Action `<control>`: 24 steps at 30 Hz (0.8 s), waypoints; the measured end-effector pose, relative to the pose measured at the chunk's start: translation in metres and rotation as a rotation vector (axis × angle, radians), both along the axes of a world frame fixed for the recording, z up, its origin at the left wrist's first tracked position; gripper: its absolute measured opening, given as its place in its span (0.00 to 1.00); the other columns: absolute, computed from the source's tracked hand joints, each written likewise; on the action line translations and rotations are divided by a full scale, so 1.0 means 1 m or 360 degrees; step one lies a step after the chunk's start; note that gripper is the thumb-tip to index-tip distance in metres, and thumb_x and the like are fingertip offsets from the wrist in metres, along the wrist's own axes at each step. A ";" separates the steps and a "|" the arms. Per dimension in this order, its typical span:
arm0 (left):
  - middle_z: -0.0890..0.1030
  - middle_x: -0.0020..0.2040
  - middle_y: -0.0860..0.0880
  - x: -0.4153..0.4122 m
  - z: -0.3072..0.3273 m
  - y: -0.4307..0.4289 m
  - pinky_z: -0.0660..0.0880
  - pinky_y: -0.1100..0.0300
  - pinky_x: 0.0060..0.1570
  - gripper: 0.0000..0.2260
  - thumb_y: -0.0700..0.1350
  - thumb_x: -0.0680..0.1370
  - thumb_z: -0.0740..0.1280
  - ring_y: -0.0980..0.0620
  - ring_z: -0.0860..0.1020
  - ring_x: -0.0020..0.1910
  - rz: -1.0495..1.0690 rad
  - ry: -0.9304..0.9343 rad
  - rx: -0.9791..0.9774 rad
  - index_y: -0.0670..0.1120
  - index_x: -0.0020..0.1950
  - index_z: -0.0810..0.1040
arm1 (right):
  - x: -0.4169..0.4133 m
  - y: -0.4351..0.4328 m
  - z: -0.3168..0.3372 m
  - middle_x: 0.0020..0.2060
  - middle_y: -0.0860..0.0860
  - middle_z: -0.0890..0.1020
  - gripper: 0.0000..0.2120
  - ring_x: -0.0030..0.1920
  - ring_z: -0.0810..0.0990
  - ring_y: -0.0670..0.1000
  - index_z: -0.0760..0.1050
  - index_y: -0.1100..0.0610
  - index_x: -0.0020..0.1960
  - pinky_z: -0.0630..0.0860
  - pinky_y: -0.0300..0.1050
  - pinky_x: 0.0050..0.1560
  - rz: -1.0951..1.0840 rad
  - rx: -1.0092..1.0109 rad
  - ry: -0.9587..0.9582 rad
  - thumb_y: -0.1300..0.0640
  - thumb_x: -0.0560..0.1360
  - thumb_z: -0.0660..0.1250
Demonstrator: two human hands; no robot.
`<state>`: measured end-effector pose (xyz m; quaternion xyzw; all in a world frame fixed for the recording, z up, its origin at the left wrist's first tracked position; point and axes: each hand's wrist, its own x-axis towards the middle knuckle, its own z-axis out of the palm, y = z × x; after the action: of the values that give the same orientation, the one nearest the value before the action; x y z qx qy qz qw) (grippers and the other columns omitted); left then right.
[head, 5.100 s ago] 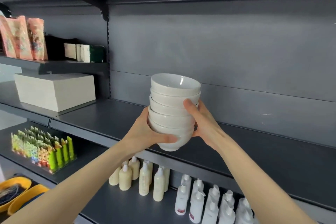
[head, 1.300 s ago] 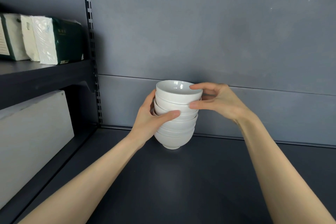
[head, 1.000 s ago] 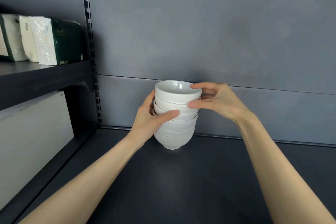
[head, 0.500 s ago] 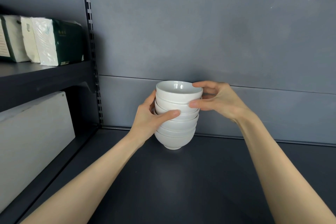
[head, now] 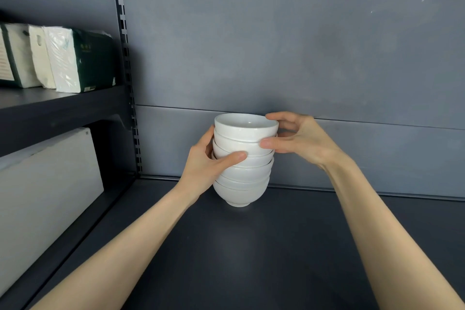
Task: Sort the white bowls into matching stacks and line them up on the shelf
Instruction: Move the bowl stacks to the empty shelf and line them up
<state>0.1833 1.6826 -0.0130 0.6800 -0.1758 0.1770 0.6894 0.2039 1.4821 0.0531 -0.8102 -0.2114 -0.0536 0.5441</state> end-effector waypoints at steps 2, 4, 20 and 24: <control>0.83 0.54 0.59 0.001 -0.002 0.001 0.76 0.68 0.48 0.27 0.38 0.69 0.75 0.60 0.80 0.54 -0.0027 -0.0002 0.0020 0.53 0.65 0.73 | -0.001 -0.001 0.000 0.58 0.48 0.80 0.33 0.47 0.83 0.46 0.70 0.53 0.68 0.81 0.43 0.51 0.0021 -0.0019 0.0009 0.61 0.66 0.78; 0.81 0.57 0.61 0.002 -0.007 0.004 0.76 0.68 0.50 0.31 0.40 0.68 0.78 0.62 0.78 0.57 -0.0052 0.0020 0.0074 0.55 0.66 0.71 | -0.002 -0.002 -0.001 0.59 0.47 0.79 0.36 0.50 0.83 0.45 0.67 0.52 0.71 0.81 0.42 0.51 0.0024 -0.0037 0.0013 0.60 0.66 0.77; 0.79 0.58 0.60 0.004 -0.047 0.013 0.76 0.71 0.46 0.34 0.39 0.67 0.78 0.66 0.78 0.54 -0.0073 0.0336 0.0287 0.51 0.68 0.68 | -0.015 0.003 -0.050 0.62 0.39 0.71 0.43 0.55 0.80 0.43 0.55 0.45 0.75 0.80 0.37 0.45 0.0138 0.0068 0.0251 0.60 0.69 0.76; 0.79 0.59 0.60 0.005 -0.049 0.012 0.76 0.71 0.47 0.34 0.42 0.66 0.79 0.66 0.77 0.55 -0.0033 0.0338 0.0295 0.52 0.68 0.68 | -0.009 0.006 -0.060 0.64 0.42 0.73 0.40 0.56 0.82 0.50 0.61 0.45 0.72 0.81 0.54 0.54 0.0108 0.0142 0.0244 0.60 0.67 0.78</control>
<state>0.1885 1.6948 -0.0615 0.7540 -0.1243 0.0799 0.6400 0.1948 1.4878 -0.0073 -0.7792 -0.1938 0.0176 0.5958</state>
